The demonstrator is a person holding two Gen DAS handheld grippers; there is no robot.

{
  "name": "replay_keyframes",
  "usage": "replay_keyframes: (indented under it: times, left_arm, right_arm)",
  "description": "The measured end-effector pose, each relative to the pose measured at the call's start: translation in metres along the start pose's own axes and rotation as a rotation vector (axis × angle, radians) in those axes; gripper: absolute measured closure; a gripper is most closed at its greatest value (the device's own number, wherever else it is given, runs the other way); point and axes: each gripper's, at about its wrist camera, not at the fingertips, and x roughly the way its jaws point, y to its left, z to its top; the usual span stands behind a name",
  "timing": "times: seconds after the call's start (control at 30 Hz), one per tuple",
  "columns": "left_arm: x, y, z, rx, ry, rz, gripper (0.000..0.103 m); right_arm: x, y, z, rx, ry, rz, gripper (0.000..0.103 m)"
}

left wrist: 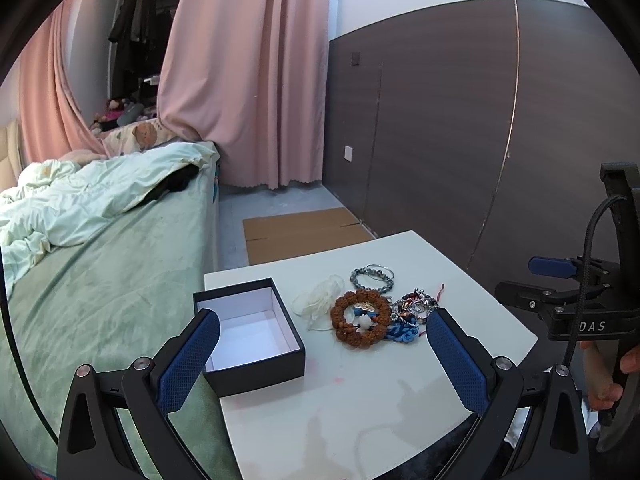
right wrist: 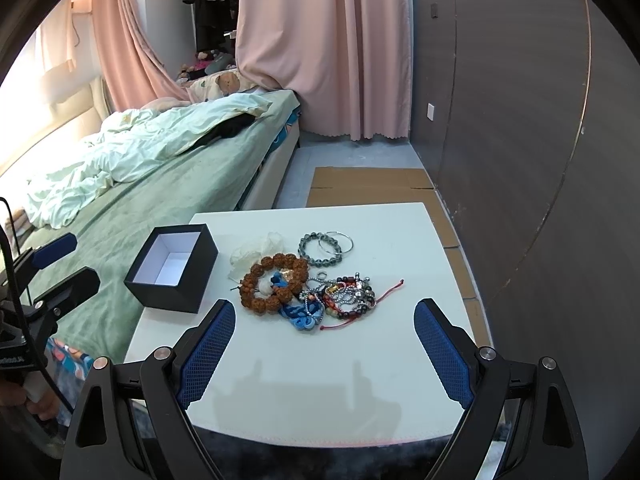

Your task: Organize jewelry

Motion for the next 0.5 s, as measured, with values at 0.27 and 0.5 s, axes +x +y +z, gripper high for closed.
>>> replay_keyframes:
  times: [0.27,0.5]
  left_arm:
    - [-0.0064,0.0015,-0.0026,-0.014,-0.014,0.008,0.000]
    - [-0.0088,0.0016,-0.0057,-0.020,-0.016,0.002,0.000]
  right_arm:
    - [-0.0049,-0.0018,0.0041,0.009,-0.012,0.011,0.012]
    - [-0.0049,-0.0020,0.0058,0.014,-0.020,0.013,0.012]
